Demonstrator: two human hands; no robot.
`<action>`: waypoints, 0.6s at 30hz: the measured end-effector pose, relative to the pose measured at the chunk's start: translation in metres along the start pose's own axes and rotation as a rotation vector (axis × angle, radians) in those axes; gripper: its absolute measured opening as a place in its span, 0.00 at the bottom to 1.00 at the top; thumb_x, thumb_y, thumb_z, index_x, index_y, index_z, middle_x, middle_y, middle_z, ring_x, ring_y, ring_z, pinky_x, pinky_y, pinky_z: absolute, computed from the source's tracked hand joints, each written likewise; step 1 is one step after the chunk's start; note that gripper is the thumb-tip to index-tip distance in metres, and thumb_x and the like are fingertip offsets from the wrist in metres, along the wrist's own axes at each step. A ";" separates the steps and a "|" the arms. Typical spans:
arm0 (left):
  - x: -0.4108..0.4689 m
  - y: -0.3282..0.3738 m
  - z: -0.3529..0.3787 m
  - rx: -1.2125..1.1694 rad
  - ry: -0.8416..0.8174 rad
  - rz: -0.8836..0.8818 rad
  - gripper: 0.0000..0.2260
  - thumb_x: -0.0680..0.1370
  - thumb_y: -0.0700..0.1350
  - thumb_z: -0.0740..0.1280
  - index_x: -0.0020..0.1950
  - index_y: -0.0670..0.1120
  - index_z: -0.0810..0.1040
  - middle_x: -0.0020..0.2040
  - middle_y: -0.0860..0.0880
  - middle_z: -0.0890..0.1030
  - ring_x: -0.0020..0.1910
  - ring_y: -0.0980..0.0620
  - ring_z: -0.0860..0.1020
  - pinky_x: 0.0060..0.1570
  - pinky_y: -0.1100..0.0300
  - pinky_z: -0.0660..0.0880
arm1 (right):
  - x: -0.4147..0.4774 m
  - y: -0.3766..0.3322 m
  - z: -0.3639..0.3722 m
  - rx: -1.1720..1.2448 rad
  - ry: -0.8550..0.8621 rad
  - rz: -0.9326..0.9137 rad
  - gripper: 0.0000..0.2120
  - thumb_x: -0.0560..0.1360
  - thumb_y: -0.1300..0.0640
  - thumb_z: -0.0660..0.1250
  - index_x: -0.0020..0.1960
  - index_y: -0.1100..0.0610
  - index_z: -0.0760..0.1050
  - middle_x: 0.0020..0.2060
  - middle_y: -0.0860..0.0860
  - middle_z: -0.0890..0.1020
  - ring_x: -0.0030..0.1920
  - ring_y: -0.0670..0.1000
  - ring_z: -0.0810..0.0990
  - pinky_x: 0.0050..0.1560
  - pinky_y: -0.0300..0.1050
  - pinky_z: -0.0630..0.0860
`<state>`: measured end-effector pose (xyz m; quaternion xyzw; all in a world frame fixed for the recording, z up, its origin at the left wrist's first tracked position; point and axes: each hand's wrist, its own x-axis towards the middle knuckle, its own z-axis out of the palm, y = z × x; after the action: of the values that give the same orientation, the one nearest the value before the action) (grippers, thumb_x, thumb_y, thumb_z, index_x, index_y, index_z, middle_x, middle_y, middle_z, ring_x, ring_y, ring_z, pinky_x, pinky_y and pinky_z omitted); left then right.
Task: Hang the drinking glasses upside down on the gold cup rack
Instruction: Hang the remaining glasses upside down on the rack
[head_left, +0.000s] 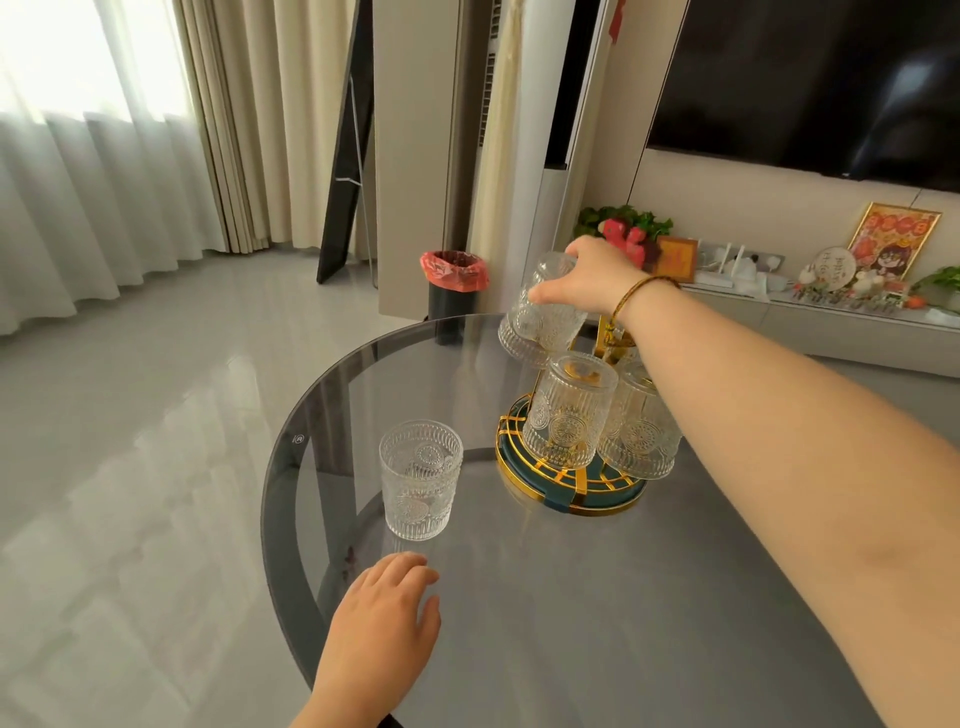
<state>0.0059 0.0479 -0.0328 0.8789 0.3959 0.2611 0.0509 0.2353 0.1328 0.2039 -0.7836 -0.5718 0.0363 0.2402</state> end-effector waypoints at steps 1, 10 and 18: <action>0.000 -0.001 0.001 0.002 0.008 0.002 0.16 0.50 0.46 0.82 0.33 0.51 0.81 0.35 0.56 0.83 0.35 0.59 0.82 0.32 0.67 0.76 | 0.001 0.002 0.006 -0.003 -0.007 0.015 0.33 0.66 0.47 0.70 0.64 0.63 0.64 0.59 0.57 0.73 0.58 0.56 0.72 0.48 0.44 0.67; 0.004 -0.004 0.006 -0.001 0.027 0.006 0.16 0.50 0.44 0.82 0.33 0.50 0.81 0.34 0.55 0.84 0.35 0.58 0.82 0.28 0.65 0.78 | 0.003 0.017 0.044 -0.058 -0.077 0.077 0.32 0.66 0.48 0.70 0.63 0.63 0.65 0.60 0.59 0.74 0.58 0.59 0.73 0.46 0.45 0.68; 0.004 -0.004 0.006 -0.024 -0.002 0.011 0.18 0.47 0.45 0.82 0.32 0.51 0.81 0.34 0.56 0.83 0.35 0.60 0.82 0.29 0.68 0.76 | 0.008 0.021 0.059 -0.076 -0.135 0.092 0.33 0.67 0.48 0.69 0.65 0.63 0.63 0.64 0.59 0.72 0.61 0.59 0.72 0.53 0.46 0.70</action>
<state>0.0084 0.0548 -0.0373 0.8808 0.3877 0.2652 0.0601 0.2365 0.1547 0.1448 -0.8133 -0.5511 0.0782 0.1693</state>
